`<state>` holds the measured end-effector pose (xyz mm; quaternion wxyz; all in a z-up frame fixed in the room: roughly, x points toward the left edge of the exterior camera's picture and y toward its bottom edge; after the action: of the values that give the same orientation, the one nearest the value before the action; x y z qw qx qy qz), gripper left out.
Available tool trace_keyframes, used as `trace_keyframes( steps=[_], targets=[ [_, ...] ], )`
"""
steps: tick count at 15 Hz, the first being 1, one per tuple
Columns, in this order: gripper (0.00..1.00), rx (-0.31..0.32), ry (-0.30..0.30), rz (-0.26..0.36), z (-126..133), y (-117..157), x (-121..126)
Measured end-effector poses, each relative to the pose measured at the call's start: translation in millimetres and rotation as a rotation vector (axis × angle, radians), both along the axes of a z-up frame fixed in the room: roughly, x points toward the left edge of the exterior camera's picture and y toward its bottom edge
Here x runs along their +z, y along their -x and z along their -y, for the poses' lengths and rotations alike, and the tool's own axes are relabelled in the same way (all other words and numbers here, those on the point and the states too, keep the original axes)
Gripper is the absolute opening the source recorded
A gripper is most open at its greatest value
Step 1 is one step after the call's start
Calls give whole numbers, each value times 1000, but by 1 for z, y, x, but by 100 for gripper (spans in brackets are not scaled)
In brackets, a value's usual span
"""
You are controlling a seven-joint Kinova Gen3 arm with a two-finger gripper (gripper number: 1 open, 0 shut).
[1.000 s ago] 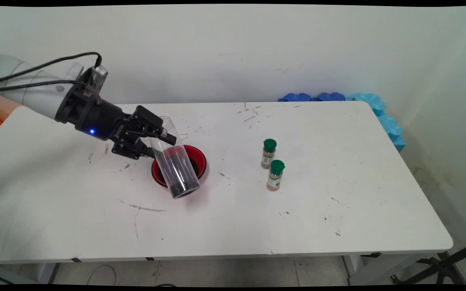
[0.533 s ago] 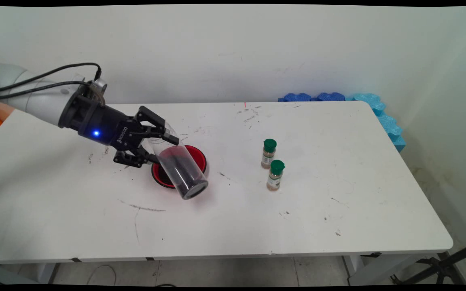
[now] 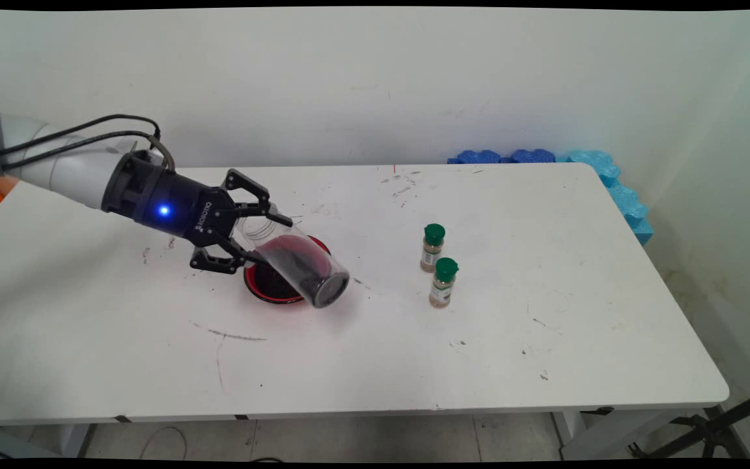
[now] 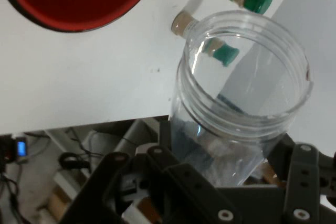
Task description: Pour the black seasoning powder in the red bowl
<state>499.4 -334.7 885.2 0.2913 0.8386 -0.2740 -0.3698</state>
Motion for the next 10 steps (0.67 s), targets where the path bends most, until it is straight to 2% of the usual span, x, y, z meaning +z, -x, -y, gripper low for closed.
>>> trace_keyframes(
  steps=[5, 10],
  targets=[
    [0, 113, -133, -88, 1, 0, -5],
    [0, 189, -220, -152, 4, 2, -10]
  ],
)
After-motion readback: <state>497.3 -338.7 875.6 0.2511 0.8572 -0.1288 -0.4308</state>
